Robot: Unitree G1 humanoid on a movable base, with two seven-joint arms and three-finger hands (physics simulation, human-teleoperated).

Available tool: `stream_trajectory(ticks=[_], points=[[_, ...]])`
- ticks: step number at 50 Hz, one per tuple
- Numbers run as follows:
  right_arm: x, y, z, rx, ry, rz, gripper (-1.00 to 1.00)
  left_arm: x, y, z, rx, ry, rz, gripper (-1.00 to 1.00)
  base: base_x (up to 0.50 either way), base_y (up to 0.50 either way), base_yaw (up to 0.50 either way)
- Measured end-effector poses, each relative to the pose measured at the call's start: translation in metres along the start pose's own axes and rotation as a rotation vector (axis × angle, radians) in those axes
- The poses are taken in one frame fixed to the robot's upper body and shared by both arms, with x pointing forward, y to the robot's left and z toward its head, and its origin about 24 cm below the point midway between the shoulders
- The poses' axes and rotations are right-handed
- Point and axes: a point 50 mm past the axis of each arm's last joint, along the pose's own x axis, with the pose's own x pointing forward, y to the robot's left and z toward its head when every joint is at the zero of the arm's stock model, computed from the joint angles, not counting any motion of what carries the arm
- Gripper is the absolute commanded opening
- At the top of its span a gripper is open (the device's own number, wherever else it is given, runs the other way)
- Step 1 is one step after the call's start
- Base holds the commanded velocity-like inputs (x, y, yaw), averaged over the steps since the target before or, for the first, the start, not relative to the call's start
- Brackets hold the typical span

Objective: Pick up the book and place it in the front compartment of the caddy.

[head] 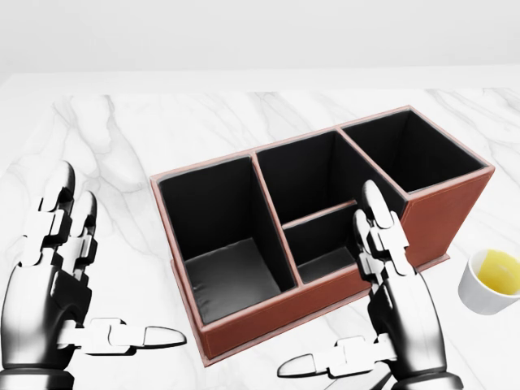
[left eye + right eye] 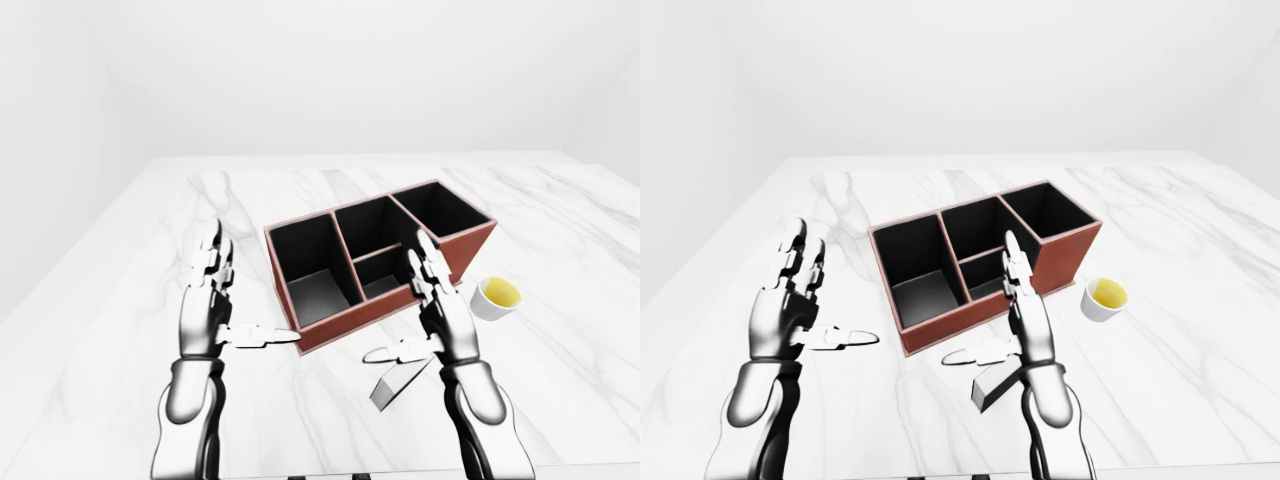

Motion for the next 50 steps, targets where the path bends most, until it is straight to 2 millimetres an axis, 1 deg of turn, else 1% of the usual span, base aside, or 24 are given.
stream_trajectory(ticks=[4, 13, 32, 43, 50], points=[[-0.001, 0.001, 0.0, 0.002, -0.001, 0.001, 1.0, 0.0, 0.001, 0.001, 0.0, -0.003, 0.002, 1.0, 0.0, 0.0, 0.0], [-0.002, 0.002, 0.003, 0.027, -0.011, 0.014, 1.0, 0.001, 0.0, 0.002, 0.001, -0.011, -0.001, 1.0, 0.47, 0.03, 0.0], [-0.002, 0.005, 0.006, 0.018, -0.023, 0.019, 1.0, 0.002, 0.004, 0.001, 0.005, -0.007, 0.008, 1.0, 0.0, 0.0, 0.0], [-0.003, 0.007, 0.009, 0.002, -0.034, 0.021, 1.0, 0.009, 0.005, 0.012, 0.053, -0.063, -0.013, 1.0, 0.0, 0.0, 0.0], [-0.001, 0.006, 0.011, -0.009, -0.044, 0.013, 1.0, 0.013, 0.014, 0.017, 0.075, -0.084, -0.008, 1.0, 0.0, 0.0, 0.0]])
